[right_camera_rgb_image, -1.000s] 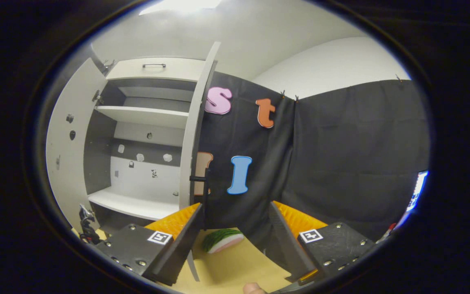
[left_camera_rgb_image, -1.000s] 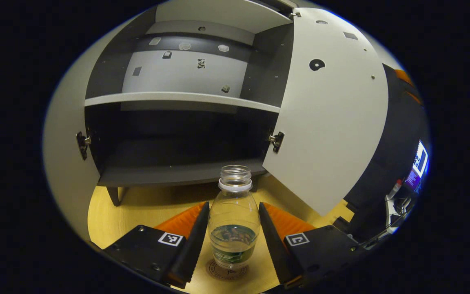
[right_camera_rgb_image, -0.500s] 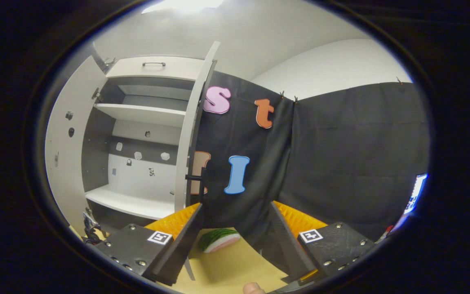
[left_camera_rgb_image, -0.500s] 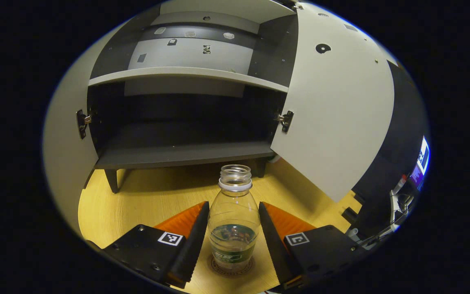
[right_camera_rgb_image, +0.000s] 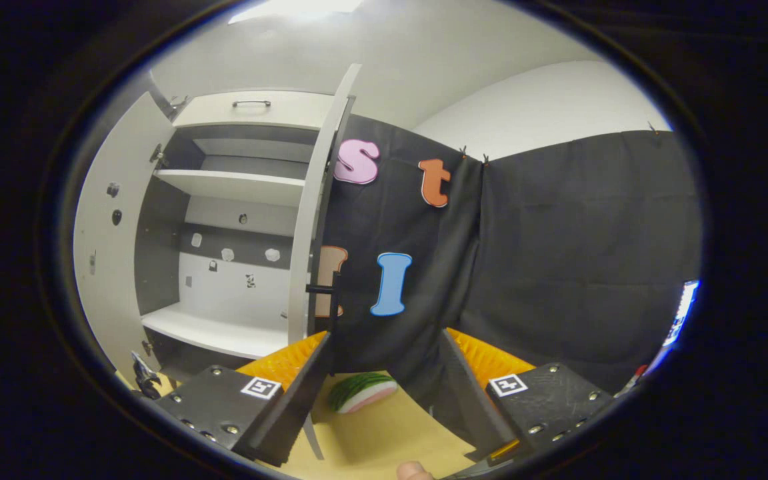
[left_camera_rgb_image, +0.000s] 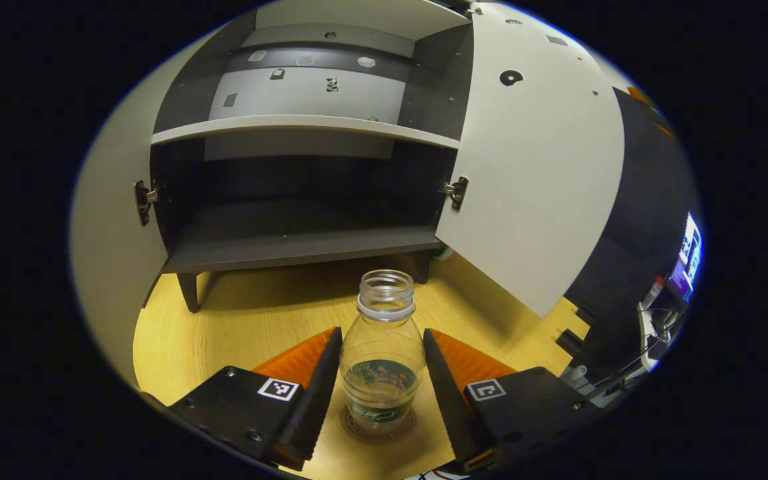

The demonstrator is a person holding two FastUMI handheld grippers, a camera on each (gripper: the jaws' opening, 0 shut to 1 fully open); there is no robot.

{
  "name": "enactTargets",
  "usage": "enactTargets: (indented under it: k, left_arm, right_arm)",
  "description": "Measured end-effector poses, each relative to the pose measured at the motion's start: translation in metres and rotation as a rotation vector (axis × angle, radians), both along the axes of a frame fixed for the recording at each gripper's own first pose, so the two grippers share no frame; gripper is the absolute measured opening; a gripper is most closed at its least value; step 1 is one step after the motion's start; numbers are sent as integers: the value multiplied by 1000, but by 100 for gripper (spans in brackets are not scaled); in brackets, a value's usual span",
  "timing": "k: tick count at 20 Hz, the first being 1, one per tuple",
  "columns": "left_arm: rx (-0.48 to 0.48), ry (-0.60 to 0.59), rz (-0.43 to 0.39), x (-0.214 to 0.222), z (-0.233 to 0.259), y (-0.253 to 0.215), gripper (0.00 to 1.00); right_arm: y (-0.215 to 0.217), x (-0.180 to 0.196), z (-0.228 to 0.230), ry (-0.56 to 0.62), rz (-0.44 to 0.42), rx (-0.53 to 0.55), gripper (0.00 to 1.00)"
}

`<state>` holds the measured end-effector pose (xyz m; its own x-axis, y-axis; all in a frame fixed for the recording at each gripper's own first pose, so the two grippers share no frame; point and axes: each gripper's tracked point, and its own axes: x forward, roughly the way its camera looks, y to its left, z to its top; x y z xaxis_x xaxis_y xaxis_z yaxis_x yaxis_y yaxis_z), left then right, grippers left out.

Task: Grasp the bottle in the cabinet with the left hand and place it on the coaster, then close the right door with the right hand and the left door with the left hand.

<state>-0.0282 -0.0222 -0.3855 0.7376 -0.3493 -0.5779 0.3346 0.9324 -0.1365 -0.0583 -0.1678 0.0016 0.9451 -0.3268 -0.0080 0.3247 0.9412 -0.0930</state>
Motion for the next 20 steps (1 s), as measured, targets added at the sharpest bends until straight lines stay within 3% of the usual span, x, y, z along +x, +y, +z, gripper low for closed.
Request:
enactTargets:
  k: [9,20]
  left_arm:
    - [18,13,14,-25,4,5,77]
    - [15,42,4,-35,7,-6,83]
  right_arm:
    - [7,7,-3,-2,25,12,98]
    - [1,5,-13,16,18,20,98]
